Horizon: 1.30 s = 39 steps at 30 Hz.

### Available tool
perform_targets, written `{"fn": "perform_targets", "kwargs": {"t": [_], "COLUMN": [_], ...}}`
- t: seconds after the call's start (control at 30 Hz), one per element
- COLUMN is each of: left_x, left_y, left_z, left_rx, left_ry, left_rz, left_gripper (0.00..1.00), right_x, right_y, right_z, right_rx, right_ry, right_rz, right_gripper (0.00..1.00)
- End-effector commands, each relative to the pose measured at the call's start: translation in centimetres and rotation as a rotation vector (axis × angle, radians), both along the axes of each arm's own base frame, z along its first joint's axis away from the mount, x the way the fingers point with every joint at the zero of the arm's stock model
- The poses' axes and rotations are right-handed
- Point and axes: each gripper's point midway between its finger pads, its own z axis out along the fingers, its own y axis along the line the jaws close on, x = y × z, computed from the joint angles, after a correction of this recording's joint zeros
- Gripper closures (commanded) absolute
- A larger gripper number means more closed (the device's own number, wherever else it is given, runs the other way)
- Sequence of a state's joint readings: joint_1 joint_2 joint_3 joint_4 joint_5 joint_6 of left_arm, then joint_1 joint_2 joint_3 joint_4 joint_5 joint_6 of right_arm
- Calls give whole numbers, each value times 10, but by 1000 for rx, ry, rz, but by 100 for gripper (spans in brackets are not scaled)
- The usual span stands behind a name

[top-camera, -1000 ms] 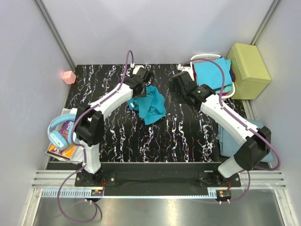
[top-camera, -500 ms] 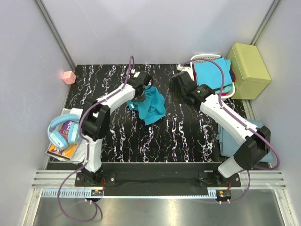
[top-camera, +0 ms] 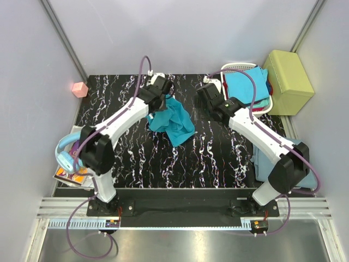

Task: Fold and stack the t-shirts
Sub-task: Flatten out the tshirt

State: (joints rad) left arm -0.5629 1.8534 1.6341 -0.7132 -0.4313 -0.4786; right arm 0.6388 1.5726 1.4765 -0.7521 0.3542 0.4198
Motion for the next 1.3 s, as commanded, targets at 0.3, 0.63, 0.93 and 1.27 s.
{"fn": "perform_targets", "kwargs": {"t": [0.3,0.63,0.93,1.27], "left_x": [10,28,38,65], "left_y": [2,18,67,116], "left_z": [165,240,244,217], "left_rx": [-71,-53,6,-6], "left_ry": [-327,-494,-512,-460], "left_rz": [-5,48,166,251], "left_gripper": [100,99,99,98], "right_x": [14,15,18,37], "right_y": [16,15,18,25], "right_z": [16,4,16,68], "right_rx": [62,39,59,97], "right_ry": [-30,-12,-32,-125], "right_rz": [-1,-5,-2,-12], "right_gripper": [25,25,25,25]}}
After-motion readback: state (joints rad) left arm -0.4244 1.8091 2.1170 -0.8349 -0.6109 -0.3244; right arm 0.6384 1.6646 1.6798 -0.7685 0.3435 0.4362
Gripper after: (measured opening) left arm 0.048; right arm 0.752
